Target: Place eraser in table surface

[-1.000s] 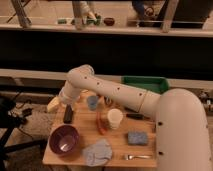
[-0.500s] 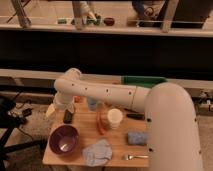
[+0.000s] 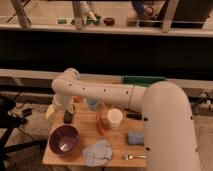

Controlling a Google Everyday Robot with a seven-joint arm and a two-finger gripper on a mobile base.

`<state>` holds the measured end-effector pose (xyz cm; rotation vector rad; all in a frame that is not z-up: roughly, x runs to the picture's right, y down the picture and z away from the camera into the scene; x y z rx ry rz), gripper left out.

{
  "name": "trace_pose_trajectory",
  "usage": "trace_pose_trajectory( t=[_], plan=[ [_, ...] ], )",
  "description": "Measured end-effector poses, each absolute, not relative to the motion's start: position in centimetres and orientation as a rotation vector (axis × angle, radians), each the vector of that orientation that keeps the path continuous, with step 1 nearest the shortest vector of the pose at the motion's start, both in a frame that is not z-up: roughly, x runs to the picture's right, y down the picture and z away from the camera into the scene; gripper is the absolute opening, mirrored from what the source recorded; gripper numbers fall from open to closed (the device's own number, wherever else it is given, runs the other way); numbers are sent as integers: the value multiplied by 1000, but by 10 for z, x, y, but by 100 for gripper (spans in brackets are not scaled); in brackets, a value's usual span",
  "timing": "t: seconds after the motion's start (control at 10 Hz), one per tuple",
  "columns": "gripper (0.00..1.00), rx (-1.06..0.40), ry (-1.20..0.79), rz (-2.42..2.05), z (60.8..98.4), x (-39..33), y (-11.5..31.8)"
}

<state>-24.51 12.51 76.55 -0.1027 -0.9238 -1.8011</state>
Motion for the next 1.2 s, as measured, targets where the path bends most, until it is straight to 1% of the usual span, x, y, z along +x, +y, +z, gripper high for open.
trace_pose_trajectory(
  t=[0.3, 0.5, 0.8, 1.1, 1.2],
  plan=[
    [80, -147, -869, -1803, 770, -261, 139],
    [80, -178, -851, -1824, 787, -277, 146],
    [80, -212, -813, -1844, 803, -275, 138],
    [80, -246, -754, -1863, 822, -255, 118],
    [80, -264, -741, -1869, 826, -250, 118]
  ],
)
